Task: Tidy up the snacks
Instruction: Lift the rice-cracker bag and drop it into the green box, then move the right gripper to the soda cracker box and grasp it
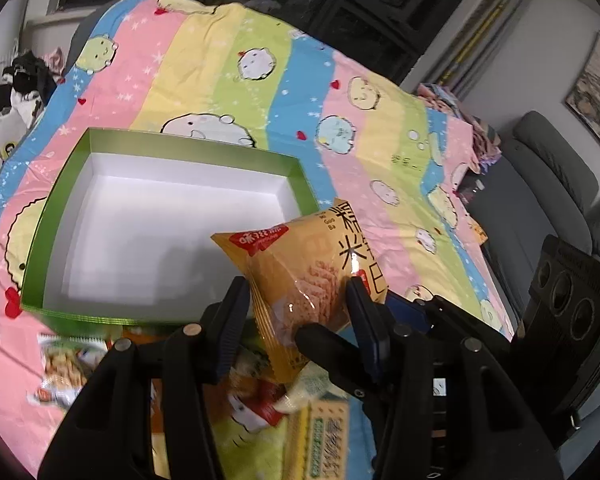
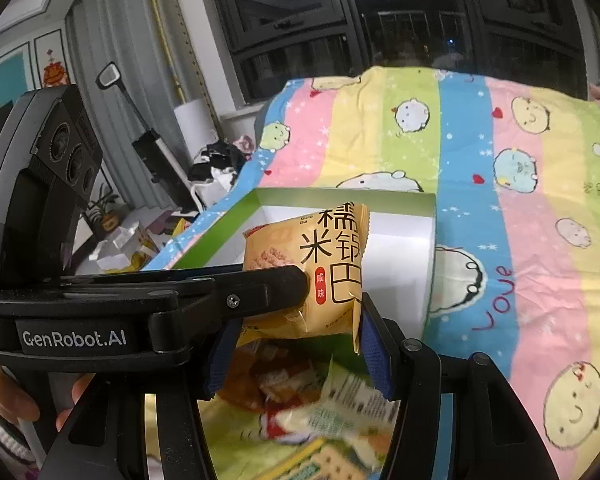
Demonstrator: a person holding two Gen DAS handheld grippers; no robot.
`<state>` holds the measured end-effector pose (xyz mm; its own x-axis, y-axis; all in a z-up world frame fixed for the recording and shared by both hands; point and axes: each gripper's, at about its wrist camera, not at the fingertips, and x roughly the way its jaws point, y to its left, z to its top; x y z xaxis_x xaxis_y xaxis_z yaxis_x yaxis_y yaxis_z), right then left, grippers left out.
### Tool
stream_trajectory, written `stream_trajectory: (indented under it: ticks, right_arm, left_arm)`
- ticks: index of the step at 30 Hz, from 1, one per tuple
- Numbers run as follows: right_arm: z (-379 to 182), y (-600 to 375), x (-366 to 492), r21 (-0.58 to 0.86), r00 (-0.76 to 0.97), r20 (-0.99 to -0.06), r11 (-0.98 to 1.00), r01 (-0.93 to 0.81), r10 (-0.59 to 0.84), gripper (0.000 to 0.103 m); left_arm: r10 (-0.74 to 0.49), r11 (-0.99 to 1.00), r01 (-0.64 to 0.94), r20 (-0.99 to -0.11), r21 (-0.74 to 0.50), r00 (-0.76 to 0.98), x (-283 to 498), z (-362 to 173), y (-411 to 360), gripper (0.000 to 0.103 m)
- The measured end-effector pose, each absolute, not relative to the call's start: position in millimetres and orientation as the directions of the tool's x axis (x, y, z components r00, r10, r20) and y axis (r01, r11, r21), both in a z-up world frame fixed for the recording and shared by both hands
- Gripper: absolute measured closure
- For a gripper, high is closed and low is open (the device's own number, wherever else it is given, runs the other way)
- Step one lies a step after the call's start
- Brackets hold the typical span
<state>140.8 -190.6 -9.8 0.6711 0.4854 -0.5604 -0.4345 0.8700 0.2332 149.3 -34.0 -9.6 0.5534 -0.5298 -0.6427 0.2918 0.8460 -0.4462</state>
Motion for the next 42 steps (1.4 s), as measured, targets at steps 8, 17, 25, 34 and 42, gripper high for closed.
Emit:
stream_trajectory:
  ticks: [8, 17, 25, 34, 42]
  right_arm:
    - [-25.6, -186.3, 185.3, 0.246, 0.668, -0.590, 0.889, -0.385, 0.453, 0.043]
    - [-26.1, -221.7, 169.1, 0.305, 0.678, -0.589, 0.898, -0.317, 0.440, 0.038]
    - [-26.6, -243.9, 122.7, 0.350, 0.653, -0.593, 0.881, -0.318, 0.471, 0.038]
    - [-34.2, -244.2, 82.2, 0.372, 0.602, -0.631, 0.871, -0.321, 0.490, 0.038]
    - [-39.7, -244.4, 50.0, 0.393, 0.582, -0.640, 0.864, -0.314, 0.502, 0.038]
  left_arm:
    - [-0.475, 0.875, 0.207, -0.690, -0.439, 0.545, 193.0, -26.7, -25.6, 0.029]
    - [-0.426, 0.896, 0.176, -0.679, -0.407, 0.598, 175.3, -15.3, -1.5, 0.019]
    - [-0.420, 0.904, 0.210, -0.689, -0.372, 0.591, 117.9, -12.5, 0.2, 0.018]
    - [-0.420, 0.906, 0.204, -0.742, -0.370, 0.522, 60.0, -32.0, -5.7, 0.018]
    - [-0.427, 0.903, 0.196, -0.747, -0.382, 0.510, 25.8, -37.1, -6.9, 0.018]
